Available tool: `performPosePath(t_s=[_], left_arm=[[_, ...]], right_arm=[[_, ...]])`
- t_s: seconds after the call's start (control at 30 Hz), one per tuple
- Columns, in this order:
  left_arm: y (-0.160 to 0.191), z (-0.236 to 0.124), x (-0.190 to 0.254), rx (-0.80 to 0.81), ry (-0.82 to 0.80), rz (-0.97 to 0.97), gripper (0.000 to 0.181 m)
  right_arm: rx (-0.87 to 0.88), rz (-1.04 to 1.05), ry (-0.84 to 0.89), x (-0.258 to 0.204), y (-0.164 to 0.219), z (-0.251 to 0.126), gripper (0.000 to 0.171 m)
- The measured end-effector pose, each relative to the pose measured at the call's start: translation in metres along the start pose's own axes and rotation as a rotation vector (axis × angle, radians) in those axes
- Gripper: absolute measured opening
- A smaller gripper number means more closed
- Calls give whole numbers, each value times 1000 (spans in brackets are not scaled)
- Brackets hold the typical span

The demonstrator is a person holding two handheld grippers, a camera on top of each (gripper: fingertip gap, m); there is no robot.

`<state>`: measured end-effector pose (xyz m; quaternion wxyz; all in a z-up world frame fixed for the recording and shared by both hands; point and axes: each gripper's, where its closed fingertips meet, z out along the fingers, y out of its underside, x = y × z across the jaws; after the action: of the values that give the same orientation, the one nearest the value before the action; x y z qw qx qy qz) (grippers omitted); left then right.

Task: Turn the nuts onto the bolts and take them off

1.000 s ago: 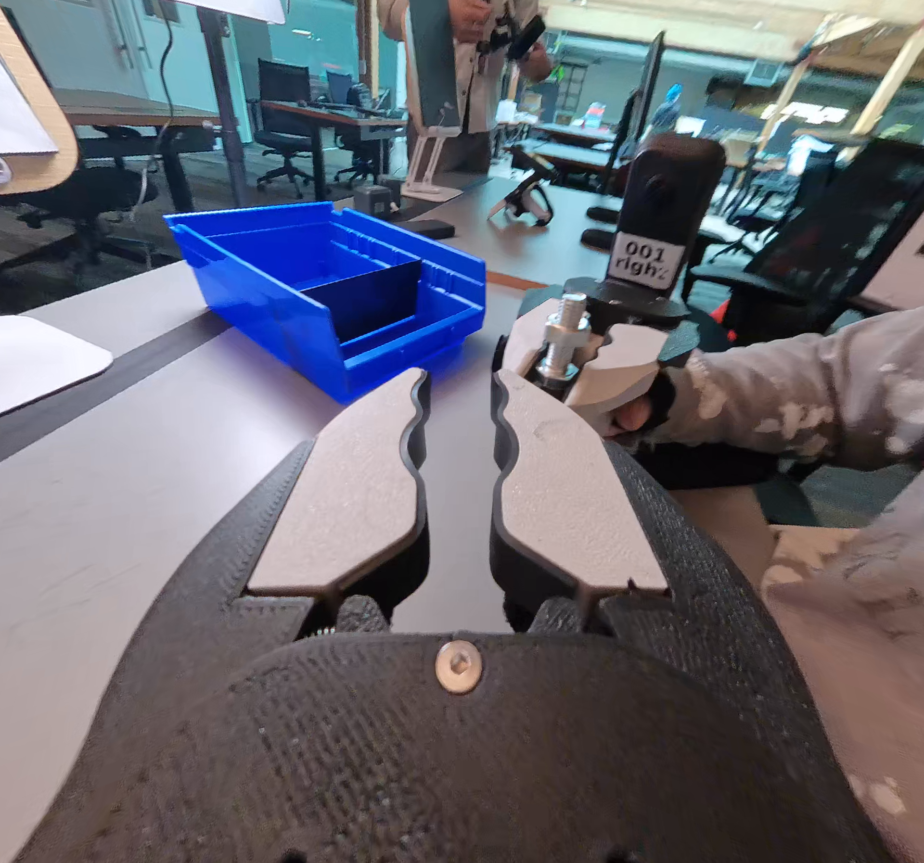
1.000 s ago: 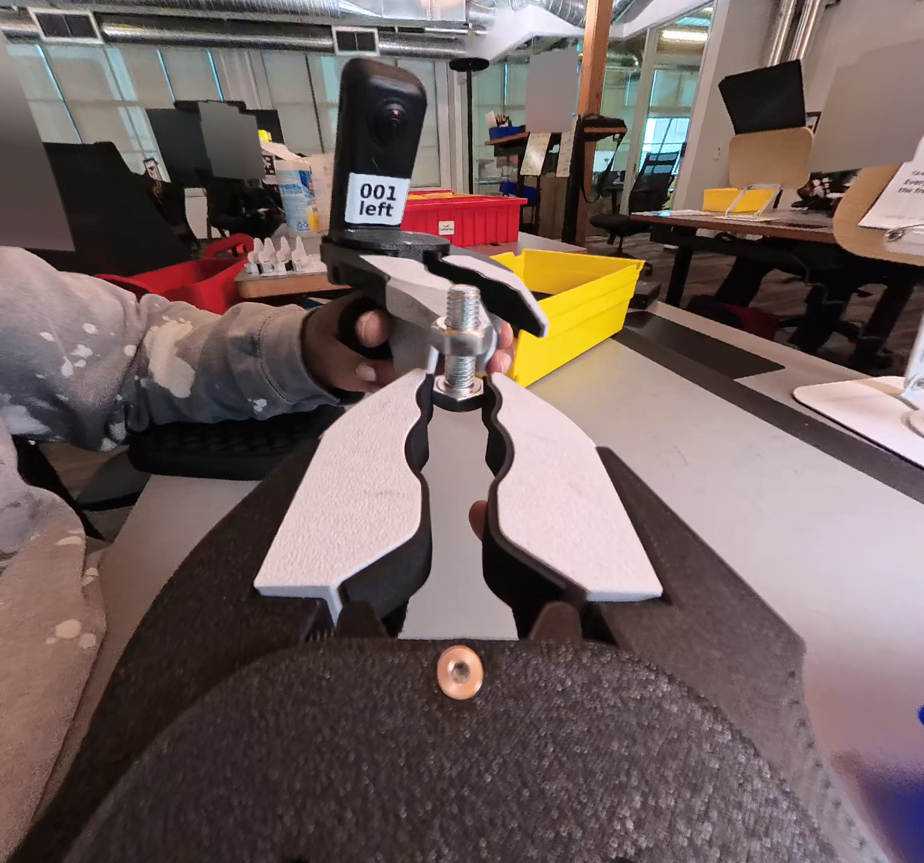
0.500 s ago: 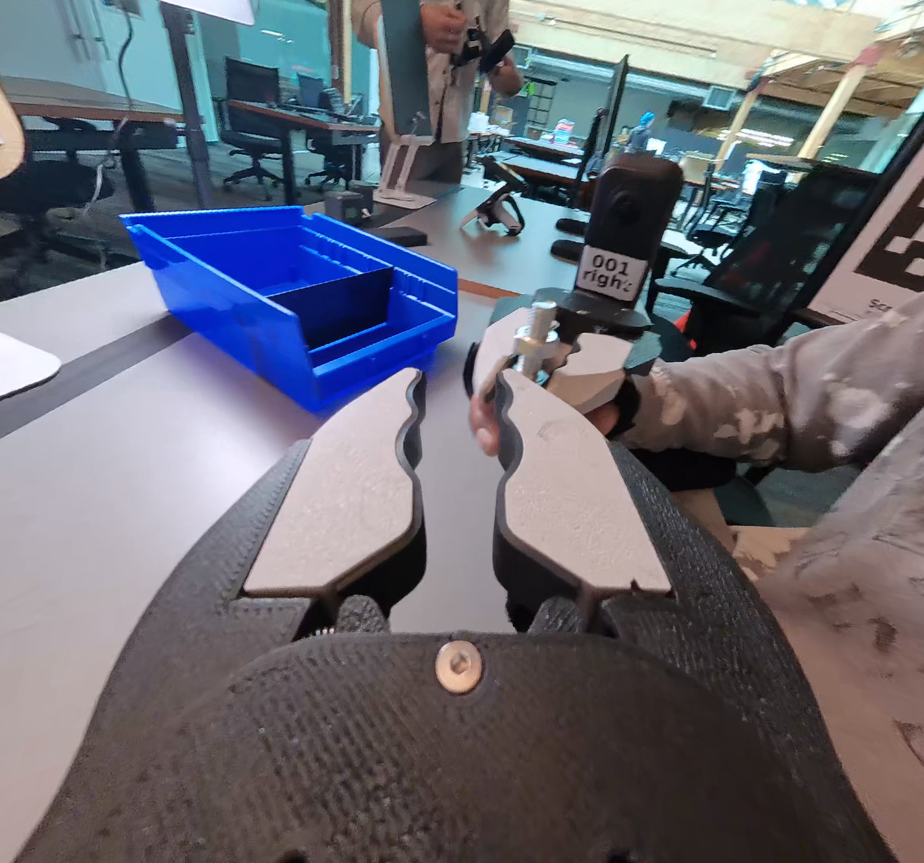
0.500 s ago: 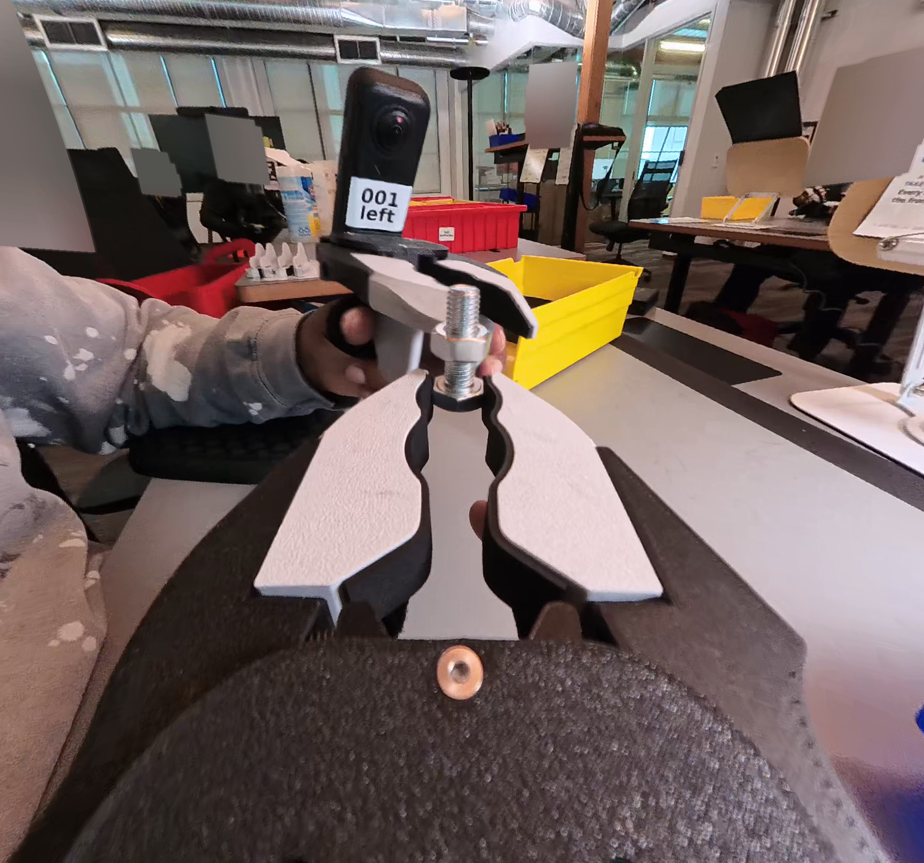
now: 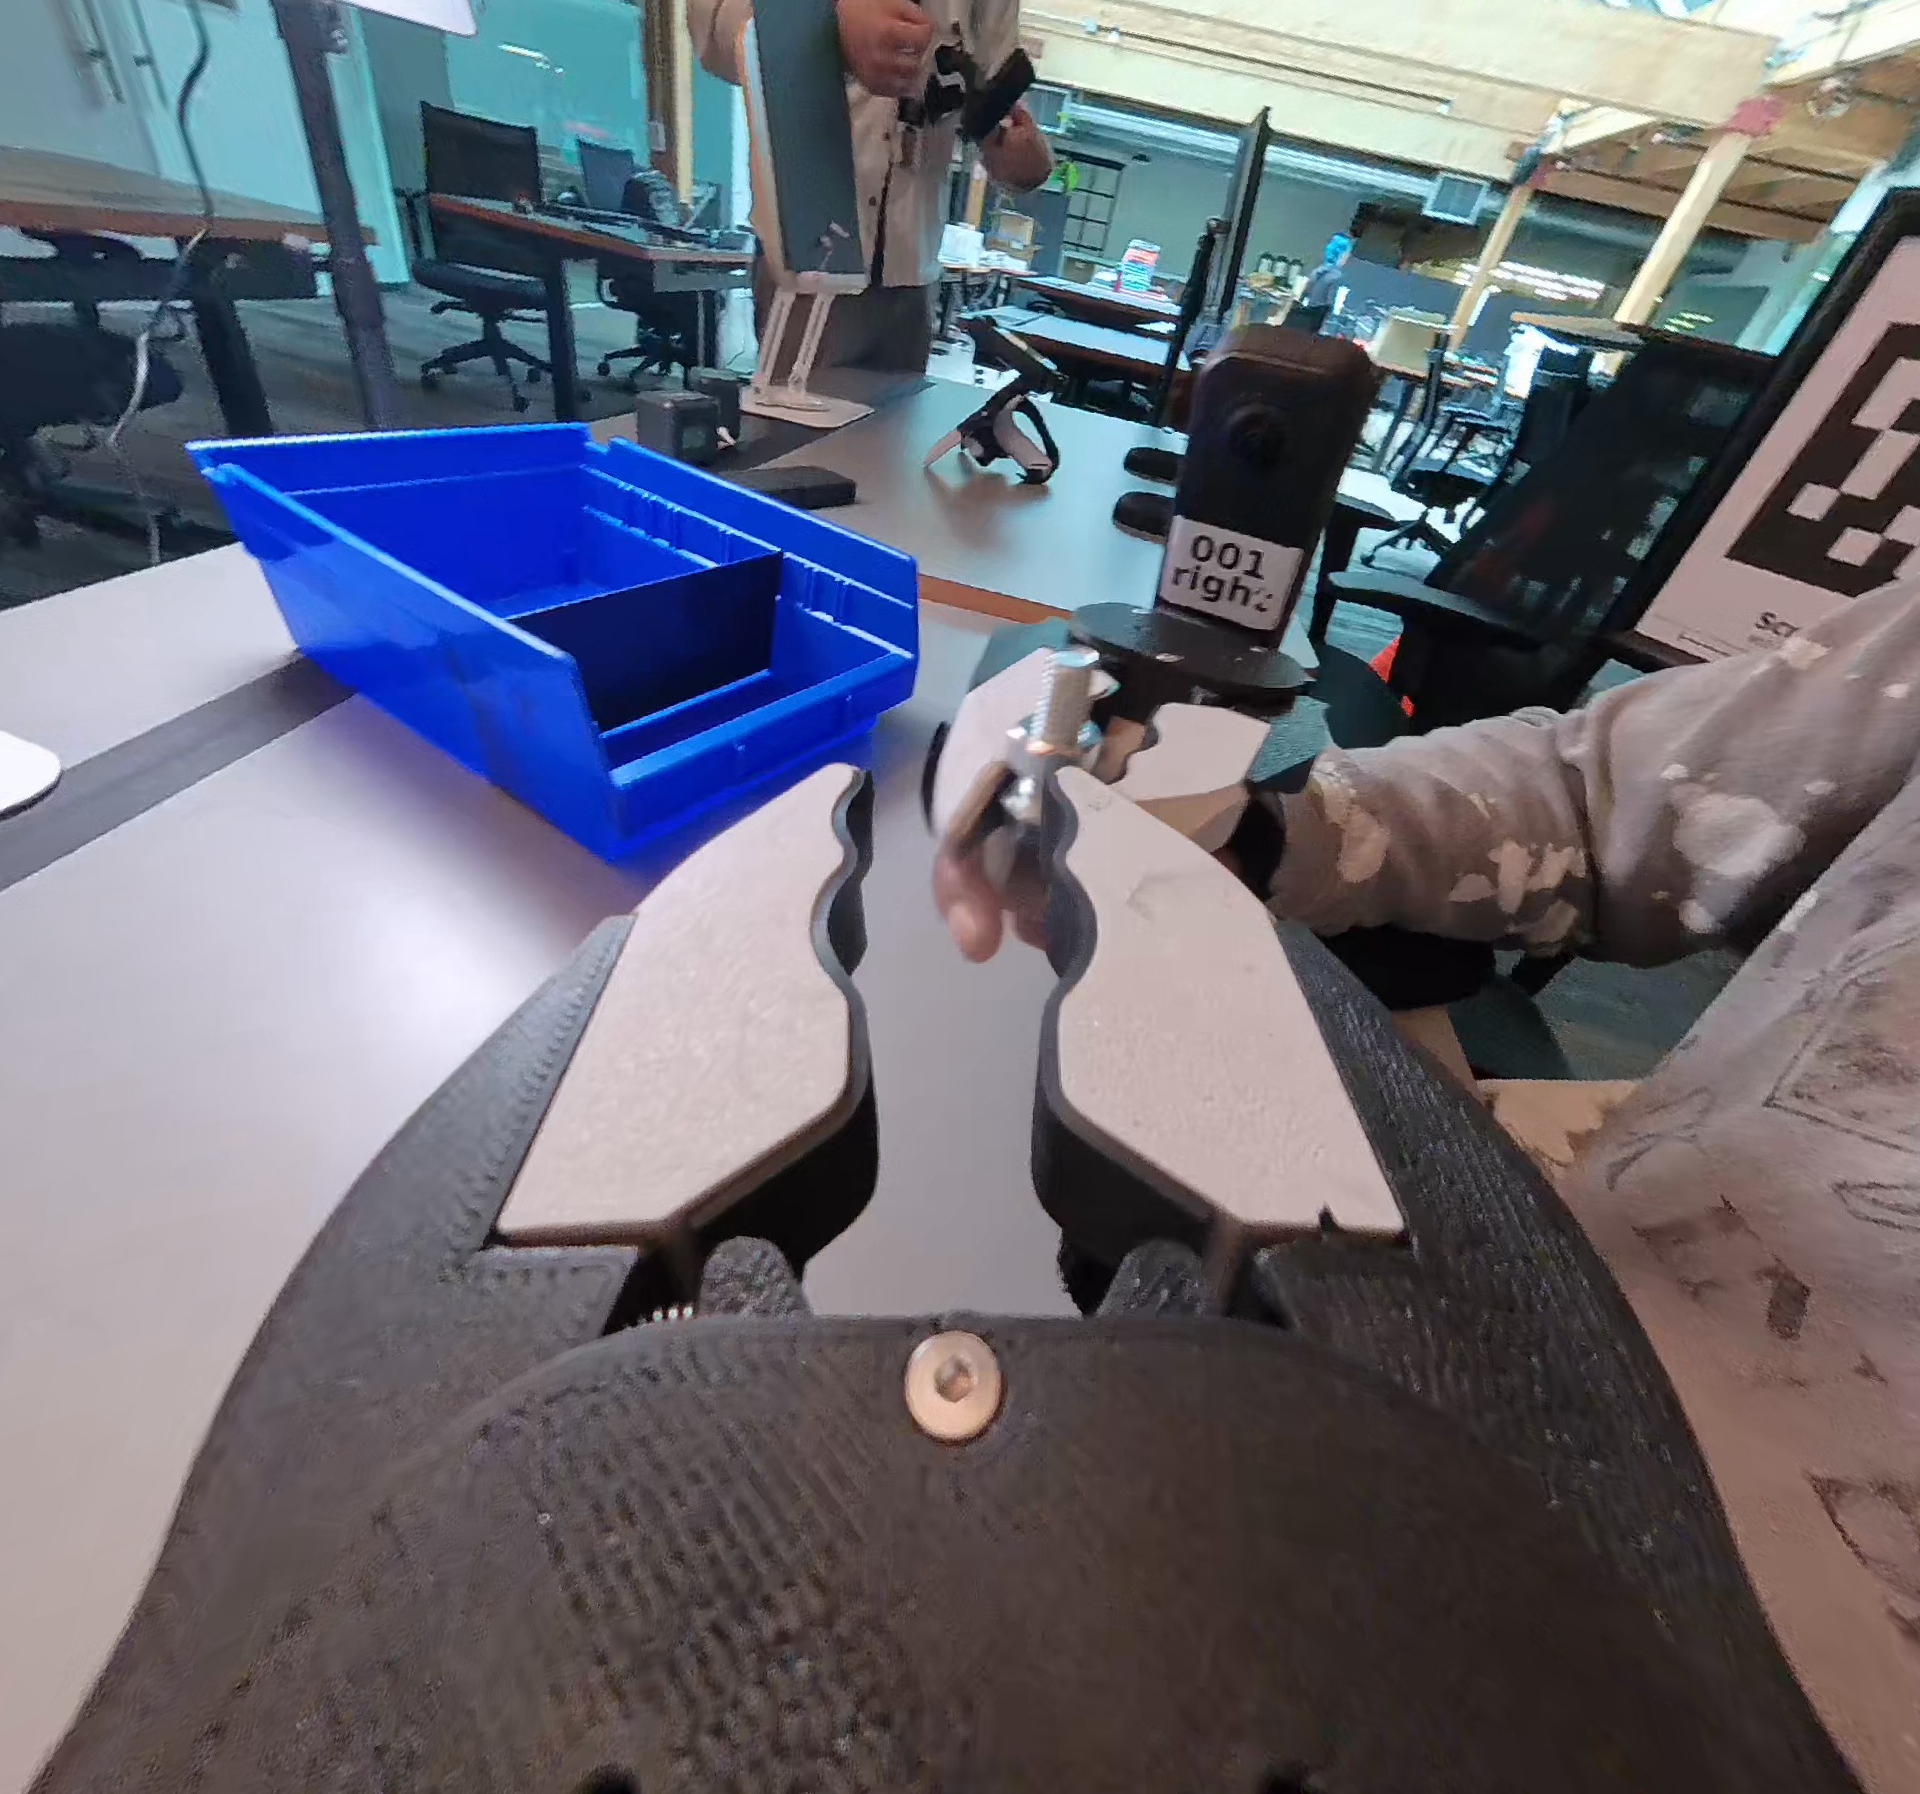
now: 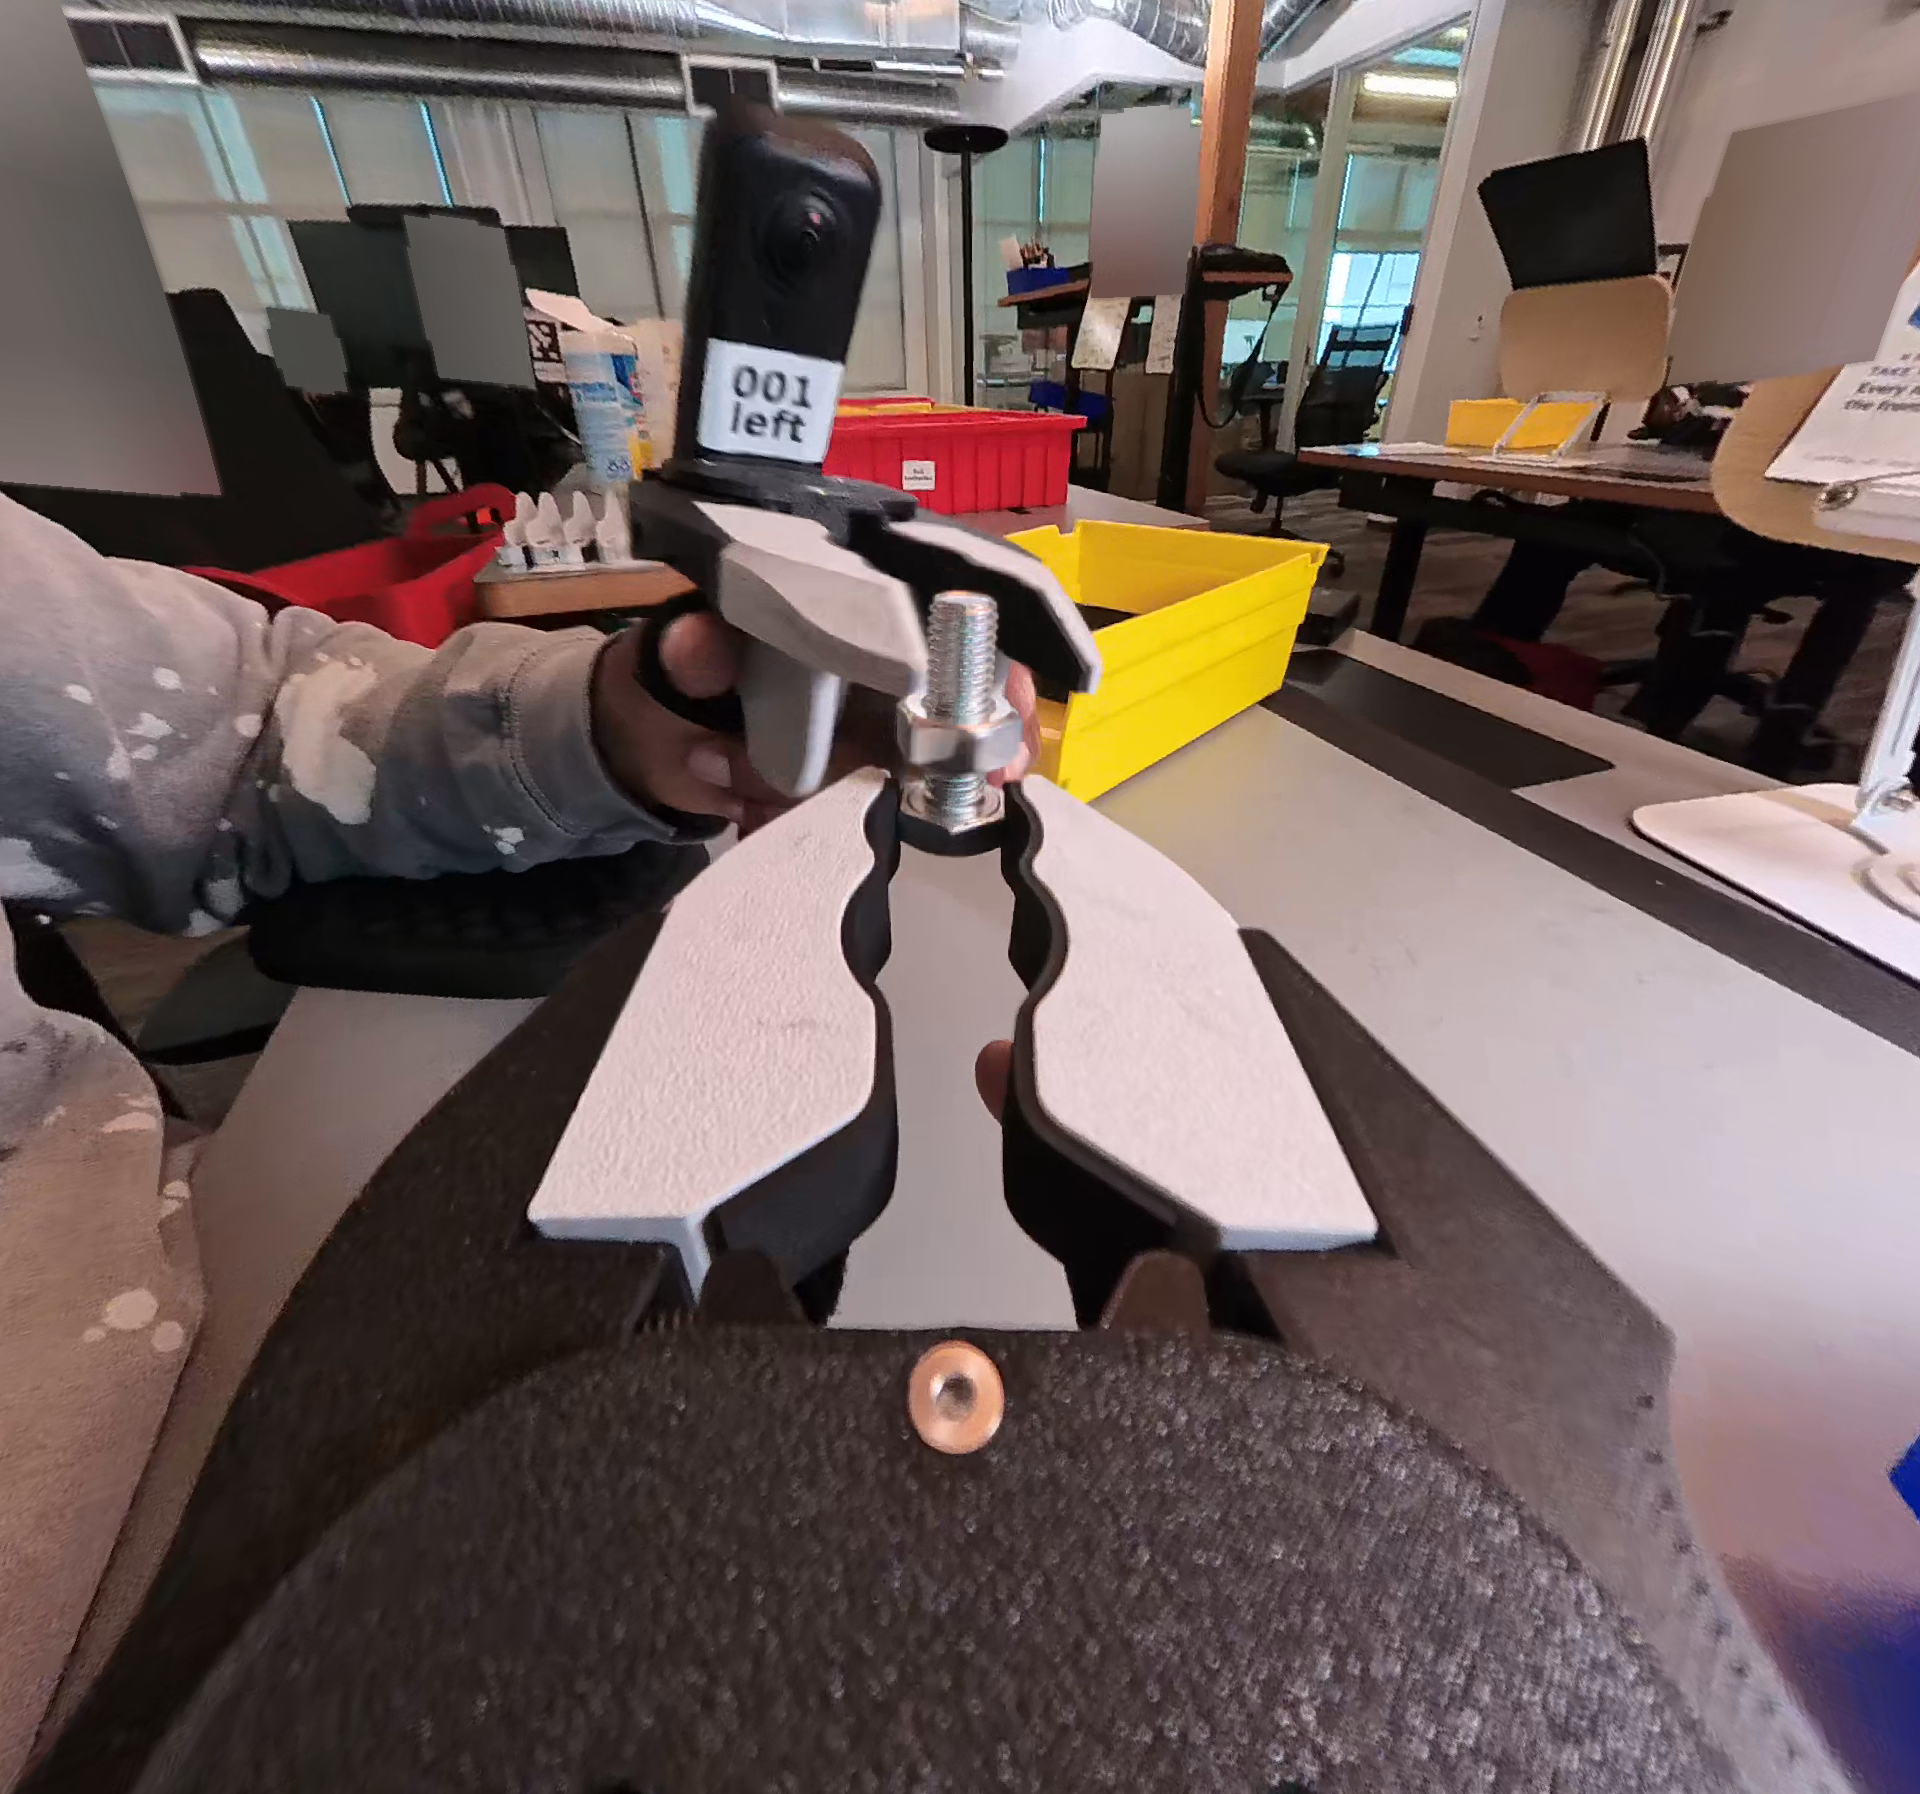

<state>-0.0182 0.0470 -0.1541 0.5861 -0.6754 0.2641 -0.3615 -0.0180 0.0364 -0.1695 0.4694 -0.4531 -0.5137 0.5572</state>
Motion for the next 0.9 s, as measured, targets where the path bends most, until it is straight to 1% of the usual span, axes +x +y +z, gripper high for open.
performPosePath(t_s=[0.1, 0.2, 0.23, 0.27, 0.3, 0.37, 0.5, 0.6, 0.63, 0.67, 0.7, 0.73, 0.8, 0.9], left_arm=[[2, 5, 11, -12, 40, -3, 36], [6, 6, 7, -31, 23, -13, 38], [5, 4, 2, -34, 0, -25, 30], [7, 1, -11, -48, -72, -12, 19], [9, -2, -18, -59, -103, 7, 20], [7, -3, -13, -44, -62, -31, 27], [6, 3, 6, -43, 16, -7, 39], [10, 7, 5, -57, -2, 3, 43], [10, 6, 3, -57, -2, -7, 42], [10, 4, -4, -67, -39, -20, 22], [12, 0, -17, -77, -109, 8, 17], [12, -4, -24, -74, -135, 21, 17], [8, -6, -19, -49, -84, -38, 23], [4, -3, -5, -39, -35, -1, 32]], right_arm=[[-29, -13, 13, 0, 5, 3, 19], [-35, -30, 14, -2, 6, 5, 18], [-26, -26, 14, -1, 5, 3, 18], [-2, -18, -7, -3, 2, 1, 18], [16, -8, -13, -3, -2, 0, 19], [5, -30, 4, 0, -2, -1, 18], [-35, -24, 23, 3, 6, 2, 18], [-38, -42, 12, -3, 6, 4, 18], [-36, -43, 15, -2, 6, 4, 18], [-25, -37, 13, -1, 5, 2, 18], [5, -25, -12, -3, 1, 0, 18], [21, -17, -13, -3, -3, -2, 19], [9, -40, 5, -1, -4, -3, 18], [-23, -29, 23, 3, 3, -1, 18]])
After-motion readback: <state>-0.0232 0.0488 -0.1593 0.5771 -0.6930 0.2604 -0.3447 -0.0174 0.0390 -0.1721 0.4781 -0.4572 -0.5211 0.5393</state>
